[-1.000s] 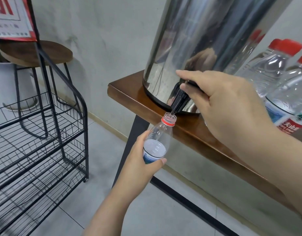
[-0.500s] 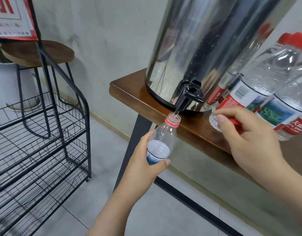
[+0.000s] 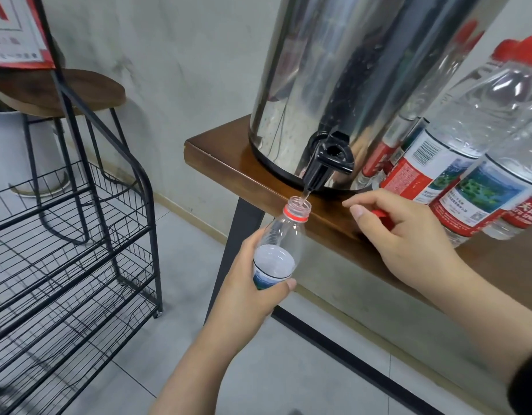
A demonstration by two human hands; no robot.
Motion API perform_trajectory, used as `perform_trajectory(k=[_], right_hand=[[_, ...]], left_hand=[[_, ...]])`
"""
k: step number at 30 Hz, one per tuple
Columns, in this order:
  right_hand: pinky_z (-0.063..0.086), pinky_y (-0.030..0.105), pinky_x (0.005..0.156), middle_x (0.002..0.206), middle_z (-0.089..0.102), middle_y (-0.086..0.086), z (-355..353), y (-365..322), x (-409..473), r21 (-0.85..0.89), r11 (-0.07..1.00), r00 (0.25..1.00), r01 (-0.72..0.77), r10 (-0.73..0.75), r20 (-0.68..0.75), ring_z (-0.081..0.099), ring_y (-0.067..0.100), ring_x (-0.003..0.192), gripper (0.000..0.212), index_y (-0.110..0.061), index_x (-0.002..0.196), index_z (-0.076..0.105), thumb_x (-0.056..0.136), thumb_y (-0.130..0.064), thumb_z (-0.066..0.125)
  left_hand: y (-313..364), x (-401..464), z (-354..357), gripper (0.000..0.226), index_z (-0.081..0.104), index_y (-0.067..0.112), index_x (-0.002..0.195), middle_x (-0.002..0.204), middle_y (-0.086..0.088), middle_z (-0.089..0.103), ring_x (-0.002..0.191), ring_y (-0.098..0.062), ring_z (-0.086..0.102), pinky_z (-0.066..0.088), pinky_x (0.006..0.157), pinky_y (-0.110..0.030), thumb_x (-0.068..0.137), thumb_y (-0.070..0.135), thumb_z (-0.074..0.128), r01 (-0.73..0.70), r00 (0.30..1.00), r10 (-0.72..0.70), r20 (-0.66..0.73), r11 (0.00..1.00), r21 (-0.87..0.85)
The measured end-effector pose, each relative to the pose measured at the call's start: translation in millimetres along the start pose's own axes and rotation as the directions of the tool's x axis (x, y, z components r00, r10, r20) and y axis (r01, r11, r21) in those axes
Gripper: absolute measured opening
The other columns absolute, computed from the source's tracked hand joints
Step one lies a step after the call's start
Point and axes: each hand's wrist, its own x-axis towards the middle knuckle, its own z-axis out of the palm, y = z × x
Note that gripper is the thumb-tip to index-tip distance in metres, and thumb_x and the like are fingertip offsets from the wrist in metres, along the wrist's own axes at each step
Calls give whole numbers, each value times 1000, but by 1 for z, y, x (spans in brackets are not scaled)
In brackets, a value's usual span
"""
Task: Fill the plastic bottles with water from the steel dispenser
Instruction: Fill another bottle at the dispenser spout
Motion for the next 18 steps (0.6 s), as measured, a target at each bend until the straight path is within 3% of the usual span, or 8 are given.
perform_trajectory(k=[9,18], right_hand=[[37,4,67,82,63,-33,0,4,4,21,1000,999,-20,19,49,60,-4,85,24,-43,91,67,102,-28,51],[38,4,66,83,63,-33,-1,7,6,36,998,997,-54,52,58,60,-6,84,19,-42,95,68,101,-33,52]], left_hand=[[-5,1,1,83,37,60,139,136,22,57,128,-9,57,54,92,-16,83,22,84,21,1000,-21,1,1000,-14],[-6,3,2,83,37,57,141,138,20,56,129,-10,56,51,85,-9,83,20,84,11,1000,-11,5,999,-35]])
